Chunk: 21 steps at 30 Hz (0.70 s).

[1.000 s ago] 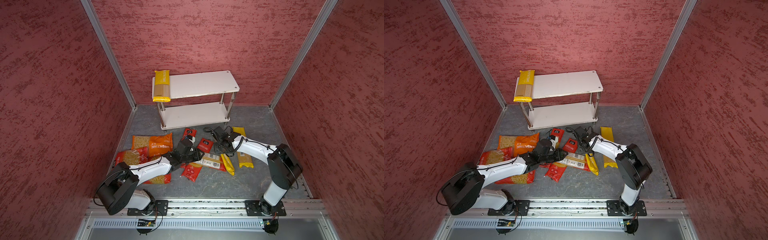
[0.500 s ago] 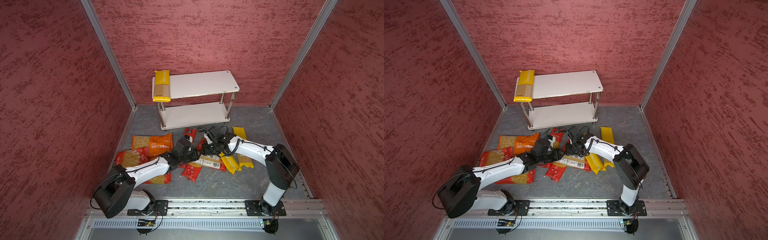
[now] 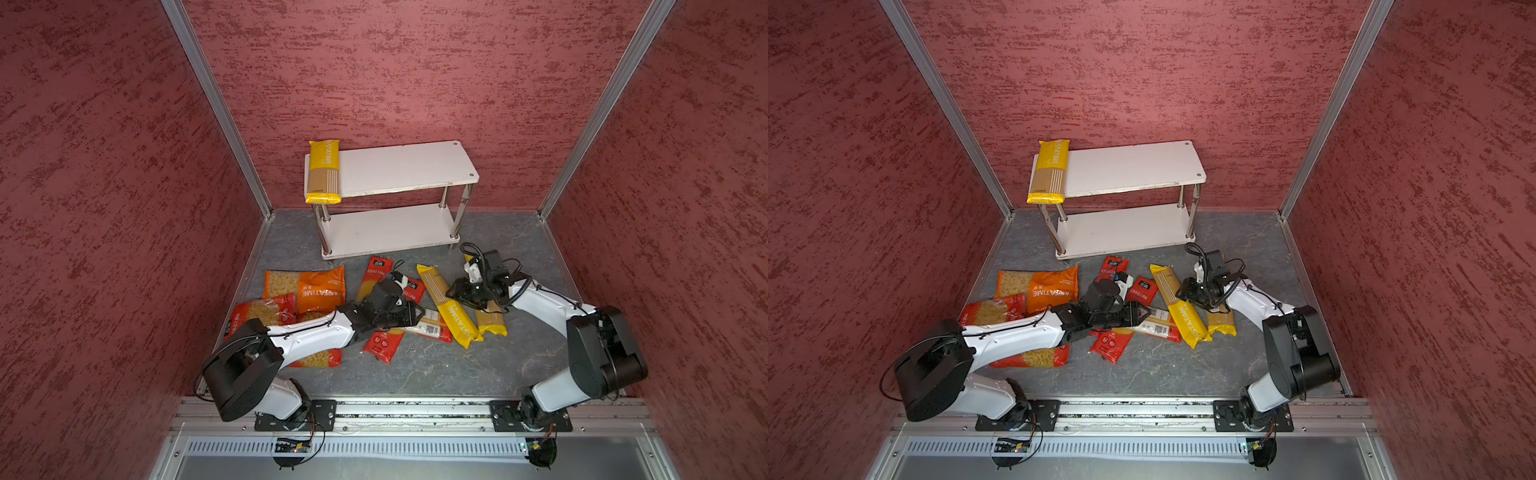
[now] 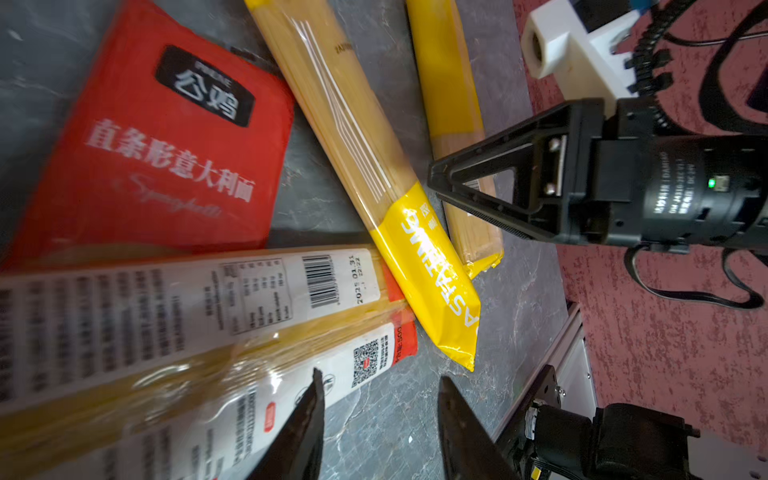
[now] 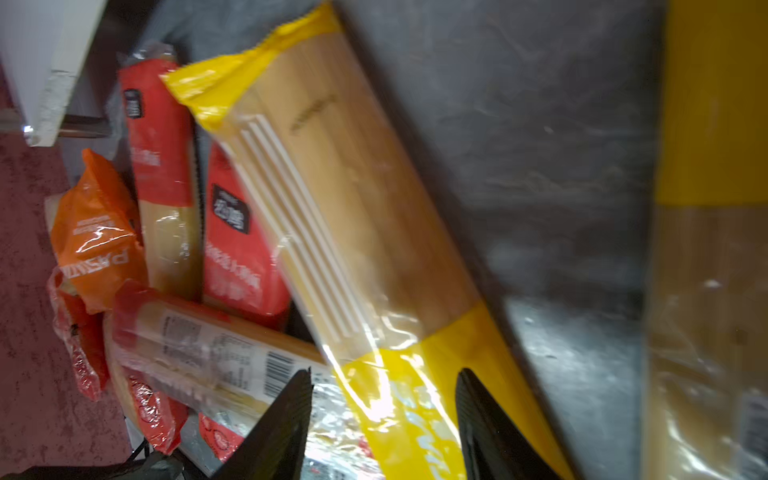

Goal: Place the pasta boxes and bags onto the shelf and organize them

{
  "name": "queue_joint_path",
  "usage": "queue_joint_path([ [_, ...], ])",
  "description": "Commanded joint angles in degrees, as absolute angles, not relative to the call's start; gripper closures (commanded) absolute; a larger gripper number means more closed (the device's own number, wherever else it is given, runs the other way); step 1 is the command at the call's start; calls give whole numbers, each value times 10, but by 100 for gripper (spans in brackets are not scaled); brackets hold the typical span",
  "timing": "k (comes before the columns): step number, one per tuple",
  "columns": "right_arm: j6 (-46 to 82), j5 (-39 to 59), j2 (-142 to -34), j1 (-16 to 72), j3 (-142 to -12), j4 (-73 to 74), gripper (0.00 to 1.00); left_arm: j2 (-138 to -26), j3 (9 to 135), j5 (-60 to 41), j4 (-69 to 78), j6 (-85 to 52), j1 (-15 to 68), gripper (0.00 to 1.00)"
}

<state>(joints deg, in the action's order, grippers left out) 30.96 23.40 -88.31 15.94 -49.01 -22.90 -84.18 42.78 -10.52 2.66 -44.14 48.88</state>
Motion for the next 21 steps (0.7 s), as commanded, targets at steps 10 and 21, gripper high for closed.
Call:
queue_joint_path([
  [10, 314, 399, -948, 137, -436, -93, 40, -897, 419, -120, 68, -450, 470, 65],
  [21, 390, 456, -965, 169, -423, 20, 38, -902, 403, -127, 77, -451, 456, 74],
])
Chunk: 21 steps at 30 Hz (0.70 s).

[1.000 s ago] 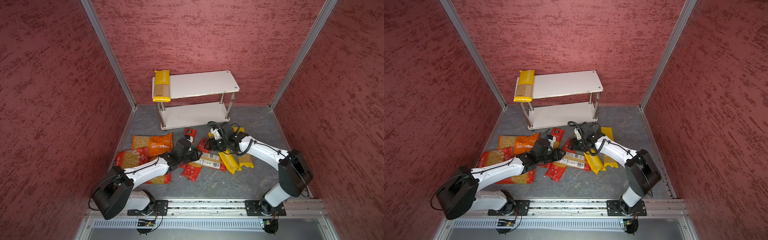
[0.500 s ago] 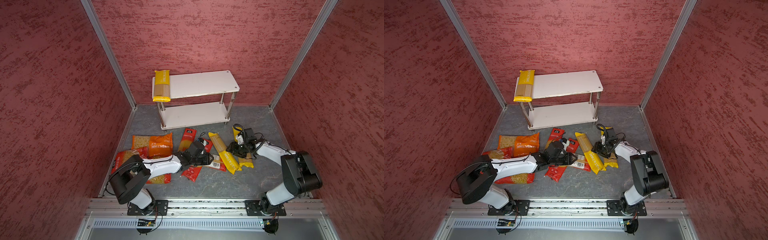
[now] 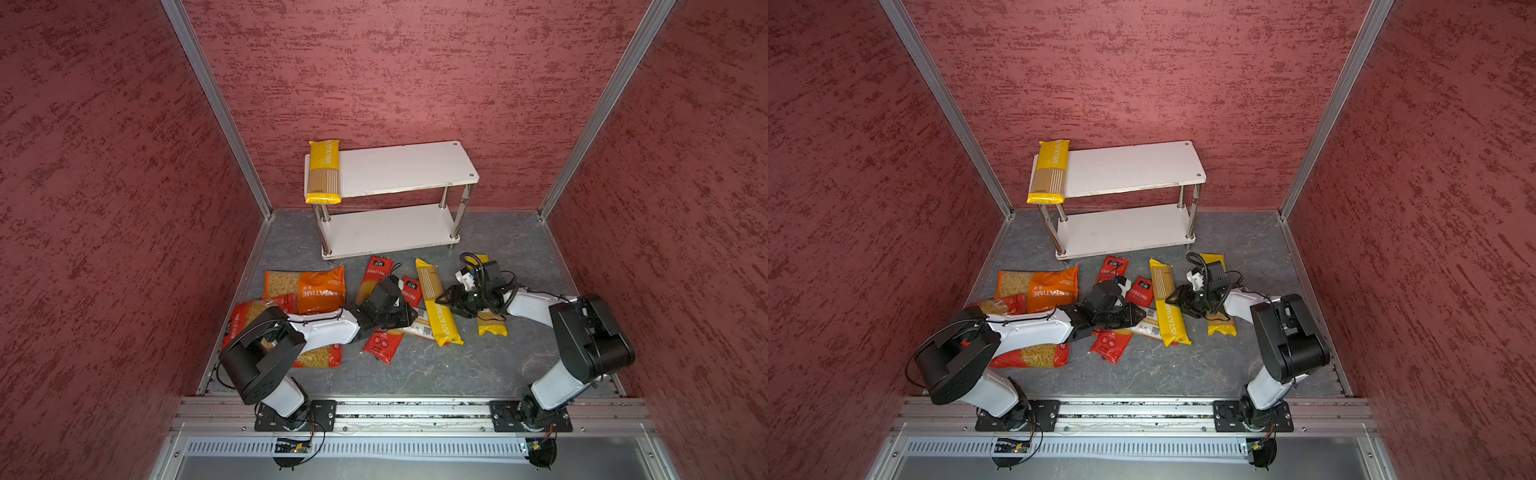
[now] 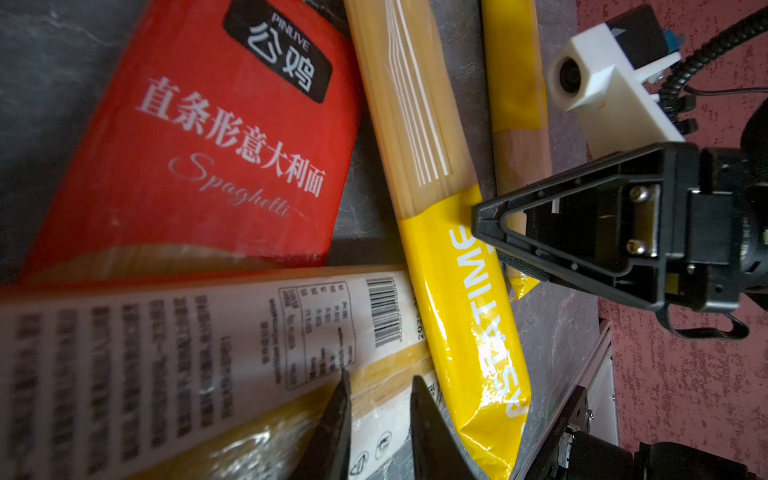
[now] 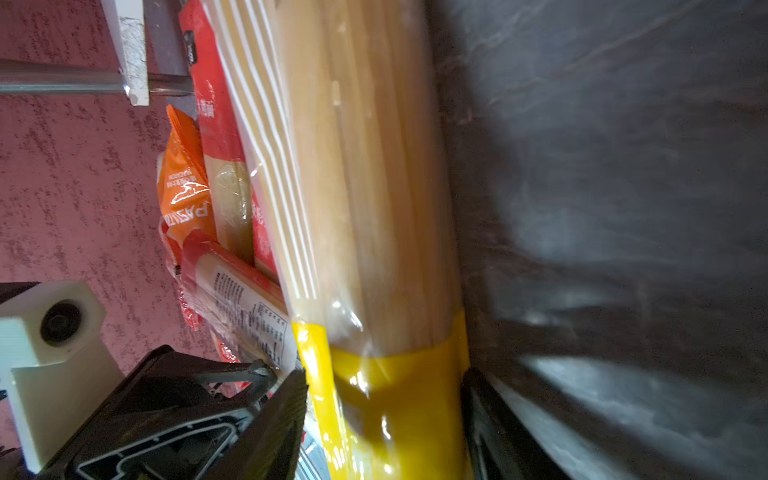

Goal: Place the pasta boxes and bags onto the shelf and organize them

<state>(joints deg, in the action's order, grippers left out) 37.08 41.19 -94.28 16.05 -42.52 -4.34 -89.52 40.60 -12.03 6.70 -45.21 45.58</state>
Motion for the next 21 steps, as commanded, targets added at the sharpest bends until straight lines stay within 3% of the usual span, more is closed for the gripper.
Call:
queue_joint_path([
  [1, 398, 464, -976, 168, -421, 42, 38, -901, 404, -128, 76, -451, 457, 75],
  [7, 422, 484, -993, 172, -407, 126, 42, -894, 400, -125, 73, -452, 458, 76],
  [16, 346, 459, -935, 177, -400, 73, 76, -828, 406, -128, 33, -441, 443, 74],
  [21, 298, 438, -893, 185, -401, 38, 85, -760, 407, -142, -21, -420, 408, 69],
])
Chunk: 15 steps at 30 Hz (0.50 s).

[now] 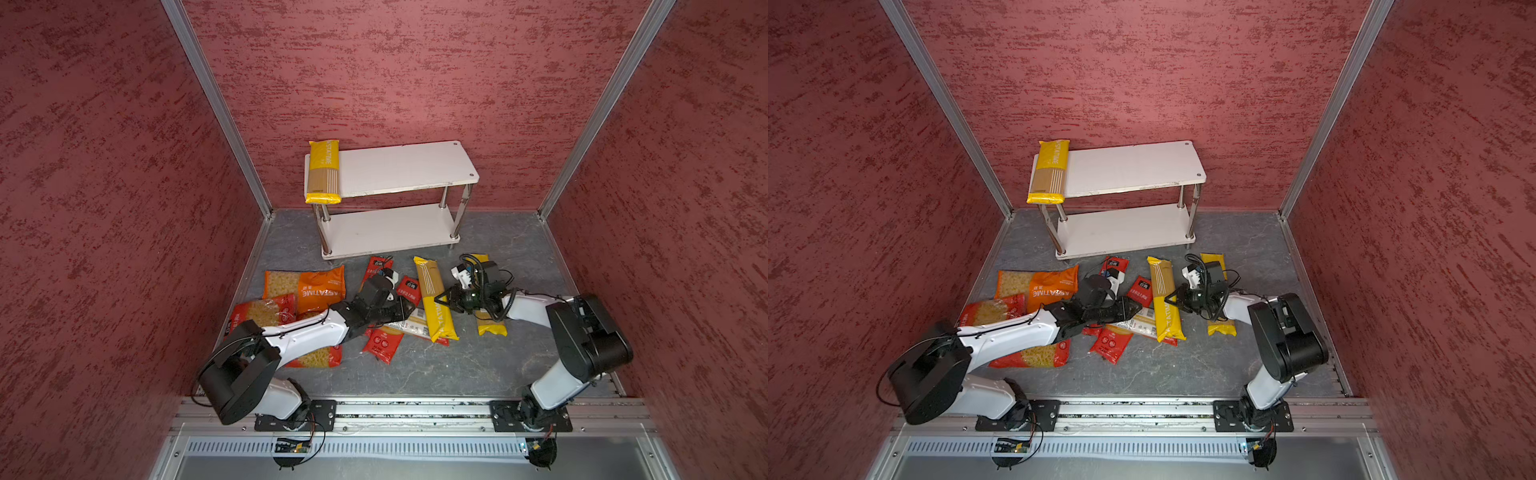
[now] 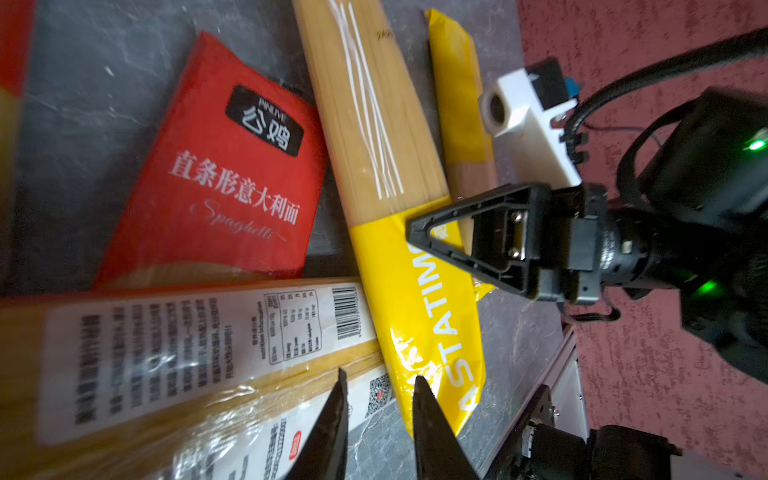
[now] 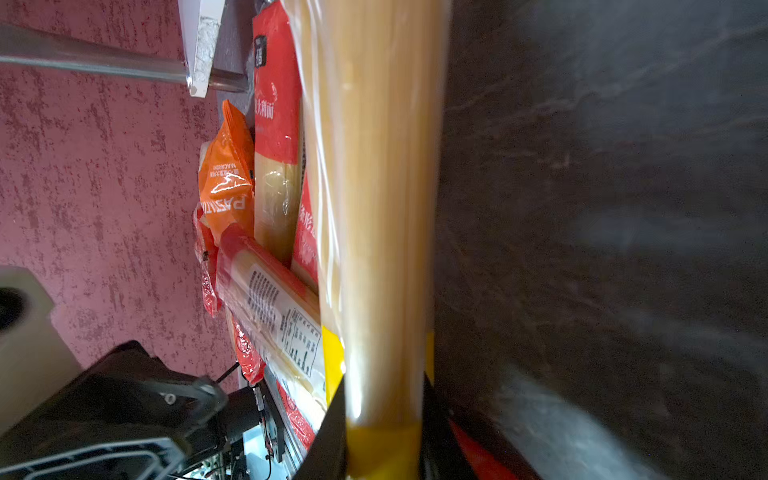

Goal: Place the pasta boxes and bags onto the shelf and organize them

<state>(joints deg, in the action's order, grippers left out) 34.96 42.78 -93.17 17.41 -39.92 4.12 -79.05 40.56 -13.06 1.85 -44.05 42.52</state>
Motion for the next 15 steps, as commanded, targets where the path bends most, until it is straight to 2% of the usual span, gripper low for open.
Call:
queue_joint_path([
  [1, 284, 431, -880, 189, -403, 29, 87, -742, 405, -151, -31, -415, 395, 68],
  [5, 223, 406, -836, 215, -427, -22, 92, -674, 394, -208, -61, -392, 326, 57],
  [10, 116, 376, -800, 259, -476, -107, 99, -635, 371, -338, -45, -384, 221, 33],
  [13, 50, 361, -785, 294, -505, -140, 100, -637, 379, -398, -44, -369, 186, 24],
  [15, 23, 356, -775, 314, -518, -149, 100, -640, 391, -431, -48, -356, 175, 12],
])
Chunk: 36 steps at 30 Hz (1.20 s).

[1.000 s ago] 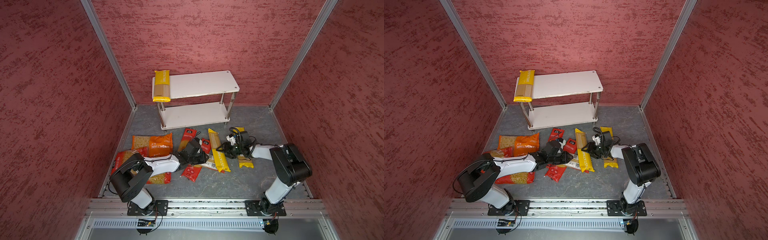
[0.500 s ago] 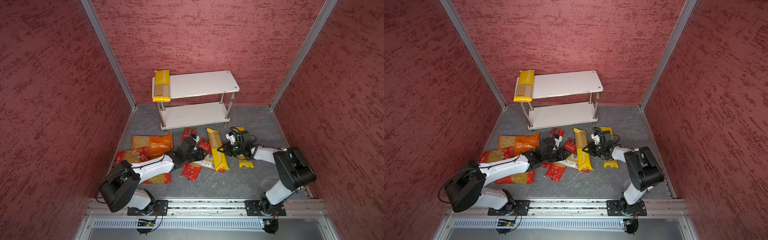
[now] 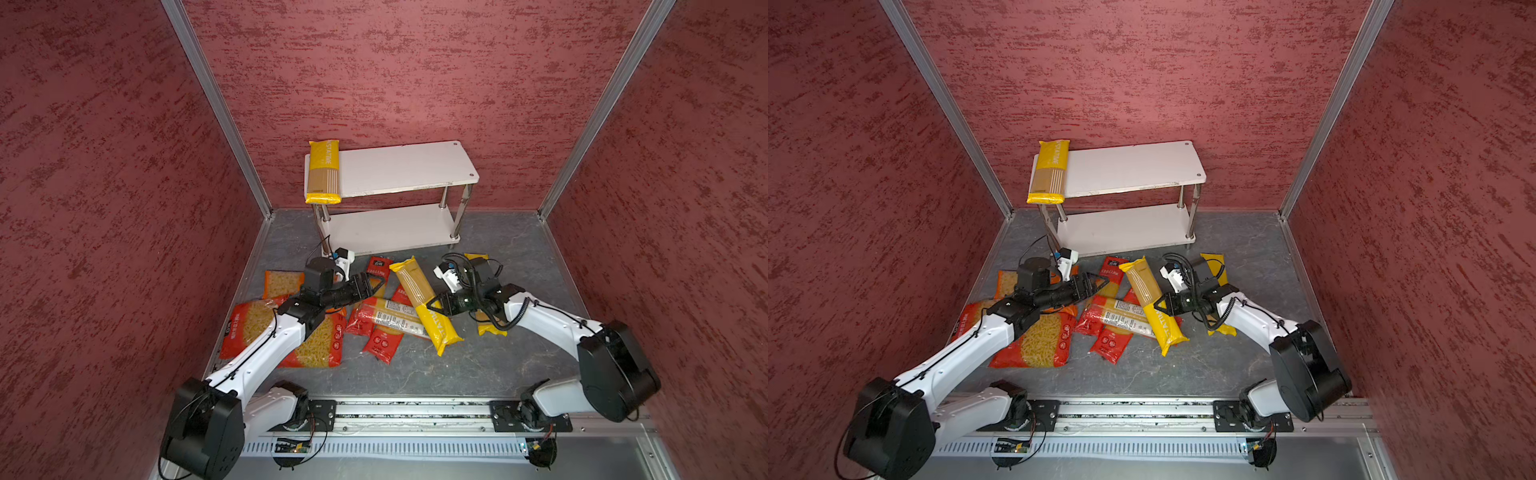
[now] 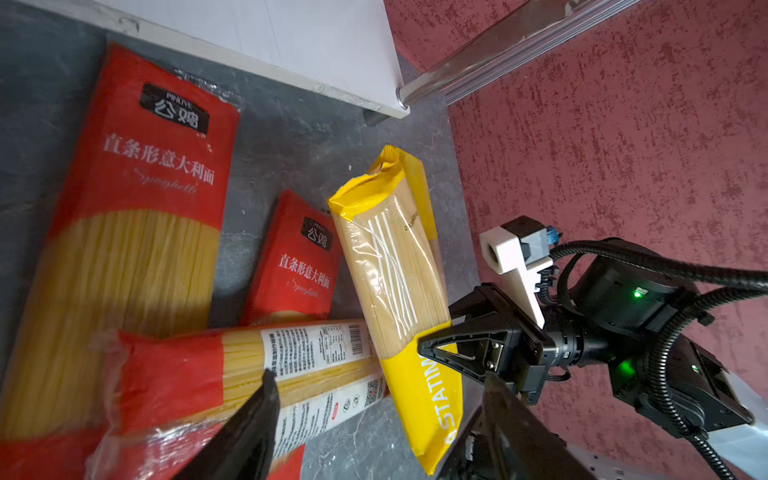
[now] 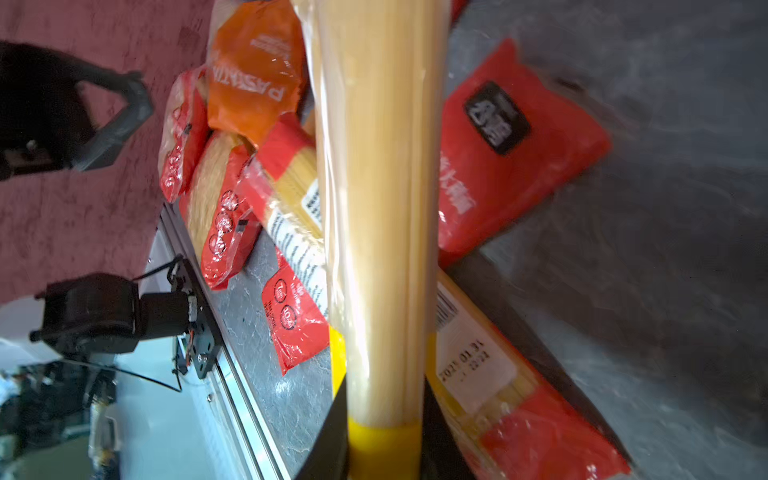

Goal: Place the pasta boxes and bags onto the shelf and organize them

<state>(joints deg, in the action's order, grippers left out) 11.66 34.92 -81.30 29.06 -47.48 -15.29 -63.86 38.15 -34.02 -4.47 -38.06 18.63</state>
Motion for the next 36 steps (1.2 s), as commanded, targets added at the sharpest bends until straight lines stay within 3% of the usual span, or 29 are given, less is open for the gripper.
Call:
queue_joint_path([
  [1, 15, 357, -772, 322, -523, -148, 100, -646, 400, -445, -59, -346, 172, 8],
  [8, -56, 355, -768, 374, -560, -209, 100, -655, 410, -516, -62, -345, 134, 11],
  [21, -84, 413, -766, 394, -564, -205, 100, -676, 435, -601, -131, -275, 122, 43],
  [29, -105, 422, -783, 406, -584, -235, 100, -708, 471, -589, -164, -245, 146, 43],
  [32, -107, 416, -785, 408, -586, -233, 100, -718, 479, -588, -176, -235, 152, 52],
  [36, -106, 410, -784, 408, -582, -225, 100, -720, 477, -579, -176, -237, 152, 72],
])
